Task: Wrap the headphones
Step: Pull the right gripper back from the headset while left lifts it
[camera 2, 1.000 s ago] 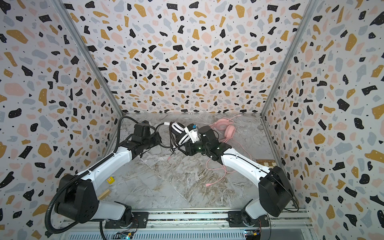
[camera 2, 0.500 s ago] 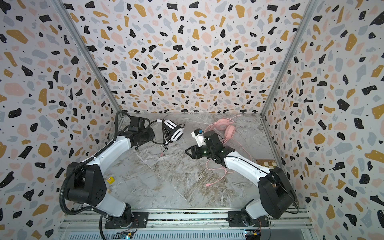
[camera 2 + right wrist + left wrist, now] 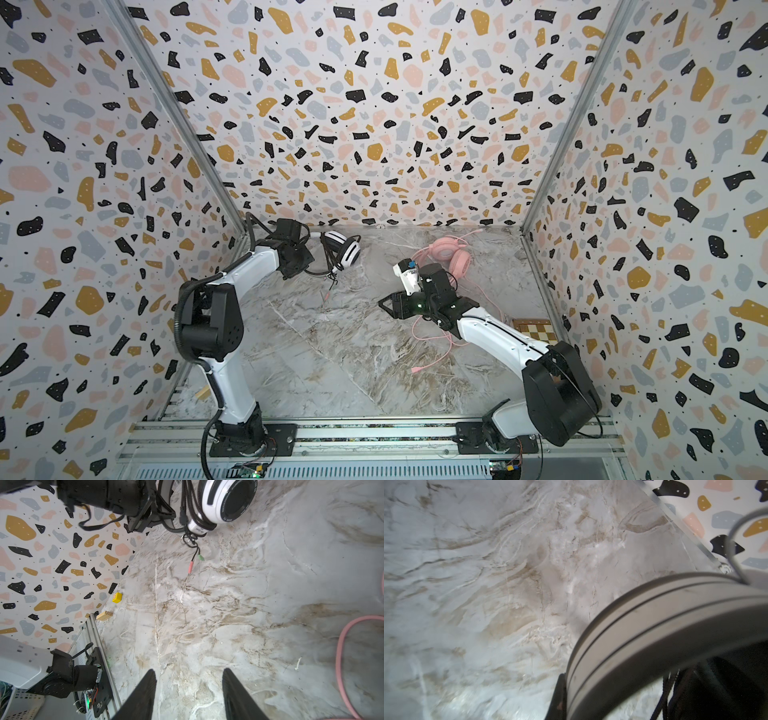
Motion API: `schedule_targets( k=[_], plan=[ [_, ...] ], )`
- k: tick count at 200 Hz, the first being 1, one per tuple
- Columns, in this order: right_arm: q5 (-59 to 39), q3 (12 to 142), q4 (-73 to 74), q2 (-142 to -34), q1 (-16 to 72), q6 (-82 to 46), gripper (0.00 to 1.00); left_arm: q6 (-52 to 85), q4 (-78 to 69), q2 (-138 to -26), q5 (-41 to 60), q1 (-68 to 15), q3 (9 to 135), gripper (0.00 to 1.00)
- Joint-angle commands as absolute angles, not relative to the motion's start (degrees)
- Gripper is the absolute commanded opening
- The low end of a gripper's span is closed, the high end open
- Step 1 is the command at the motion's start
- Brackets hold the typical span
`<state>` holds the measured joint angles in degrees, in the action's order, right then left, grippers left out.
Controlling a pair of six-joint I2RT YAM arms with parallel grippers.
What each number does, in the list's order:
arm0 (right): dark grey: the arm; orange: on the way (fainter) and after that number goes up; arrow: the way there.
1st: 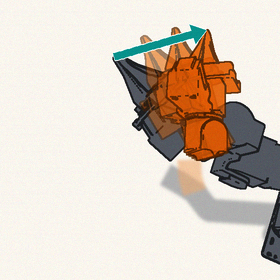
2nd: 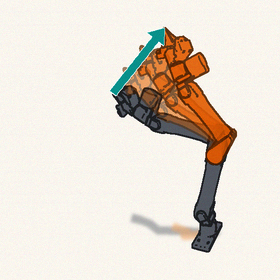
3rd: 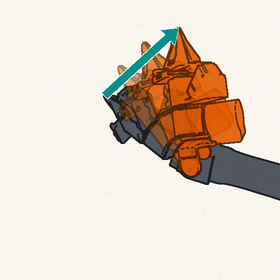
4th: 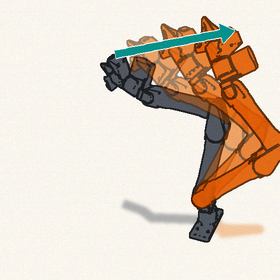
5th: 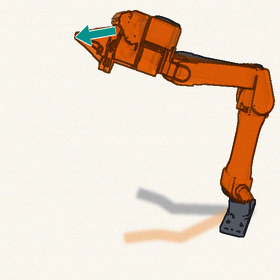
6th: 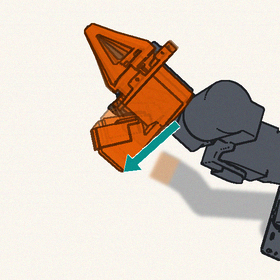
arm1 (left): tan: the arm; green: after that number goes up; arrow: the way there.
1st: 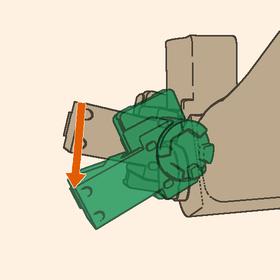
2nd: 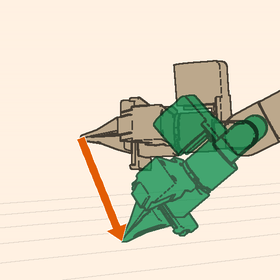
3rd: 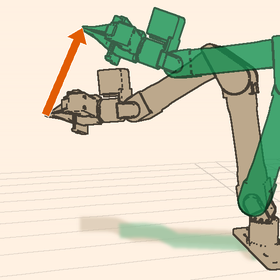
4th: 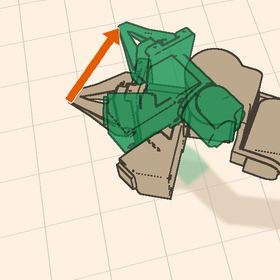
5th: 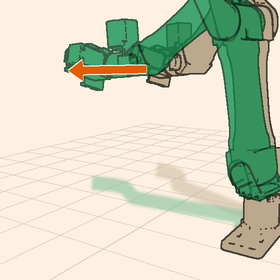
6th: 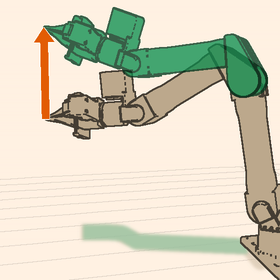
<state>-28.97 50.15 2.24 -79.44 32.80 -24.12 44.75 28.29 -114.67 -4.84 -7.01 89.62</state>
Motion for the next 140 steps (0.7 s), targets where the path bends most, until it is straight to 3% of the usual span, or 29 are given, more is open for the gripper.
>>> schedule_targets(
  k=[1,70,140],
  plan=[
    [-29.9,49.0,3.0,-76.5,31.4,-23.4,0.53,50.3,22.5,-118.4,-2.4,-5.5,95.0,0.00],
    [-30.6,45.9,3.3,-74.0,28.5,-23.2,0.53,56.1,26.8,-133.5,-1.4,-4.5,112.9,0.00],
    [-30.8,45.0,3.7,-73.8,28.2,-23.2,0.53,57.6,25.5,-135.0,0.9,-3.4,112.0,0.00]
  ],
)
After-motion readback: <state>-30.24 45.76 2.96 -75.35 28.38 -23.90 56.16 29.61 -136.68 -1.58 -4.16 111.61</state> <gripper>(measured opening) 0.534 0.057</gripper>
